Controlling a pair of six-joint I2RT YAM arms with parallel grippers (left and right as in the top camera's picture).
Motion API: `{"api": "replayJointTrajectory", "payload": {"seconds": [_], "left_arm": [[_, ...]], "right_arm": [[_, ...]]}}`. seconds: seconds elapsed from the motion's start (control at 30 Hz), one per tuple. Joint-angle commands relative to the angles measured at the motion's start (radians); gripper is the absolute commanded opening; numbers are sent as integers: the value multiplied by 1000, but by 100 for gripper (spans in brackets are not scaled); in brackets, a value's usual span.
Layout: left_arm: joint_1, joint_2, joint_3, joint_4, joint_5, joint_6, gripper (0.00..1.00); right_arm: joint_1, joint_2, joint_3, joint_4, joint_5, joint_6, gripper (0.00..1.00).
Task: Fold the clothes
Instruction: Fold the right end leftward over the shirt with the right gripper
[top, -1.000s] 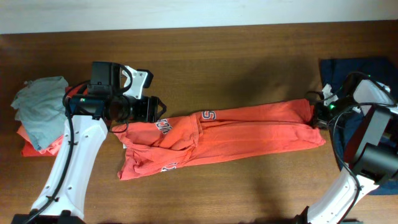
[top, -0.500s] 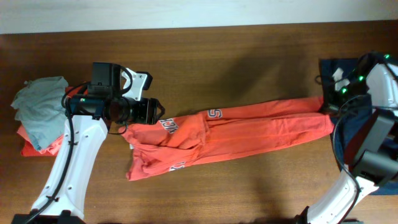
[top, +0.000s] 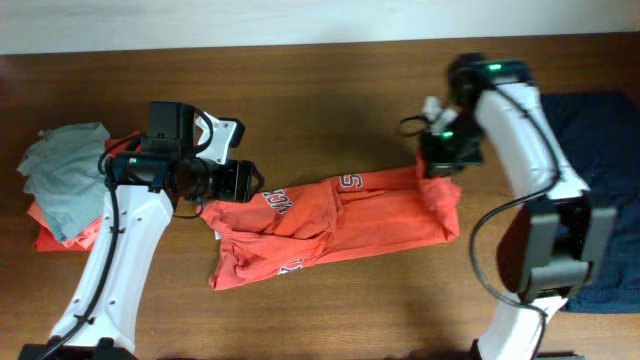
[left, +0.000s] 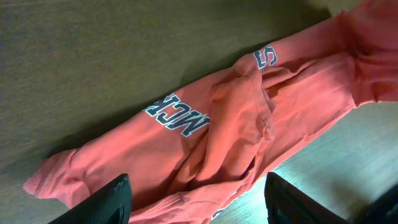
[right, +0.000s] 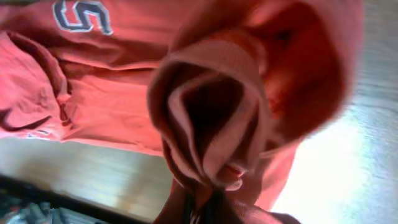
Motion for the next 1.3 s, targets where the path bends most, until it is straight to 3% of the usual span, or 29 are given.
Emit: {"api": "replayJointTrajectory", "payload": {"seconds": [0.0, 0.23, 0.3, 0.33, 0.4, 0.7, 1.0, 1.13, 1.27], "left_arm": [[3, 3, -7, -3, -4, 19, 68], [3, 3, -7, -6, -4, 19, 68], [3, 3, -7, -13, -4, 19, 68], [3, 3, -7, -14, -4, 19, 68], [3, 3, -7, -17, -4, 19, 68], [3, 3, -7, -18, -4, 19, 68], [3, 3, -8, -89, -77, 19, 68], [3, 8, -45, -102, -113, -16, 85], [3, 48, -123, -101, -126, -86, 86]], "right_arm": [[132, 16, -23, 11, 85, 90, 4], [304, 92, -34, 37, 85, 136, 4], [344, 122, -34, 45, 85, 150, 10], [354, 131, -34, 48, 86, 149, 18], [374, 141, -34, 57, 86, 148, 22], [378, 141, -32, 101, 76, 92, 24], [244, 114, -22, 80, 103, 104, 24], [105, 56, 14, 29, 181, 103, 27], [-25, 23, 19, -30, 184, 92, 29]]}}
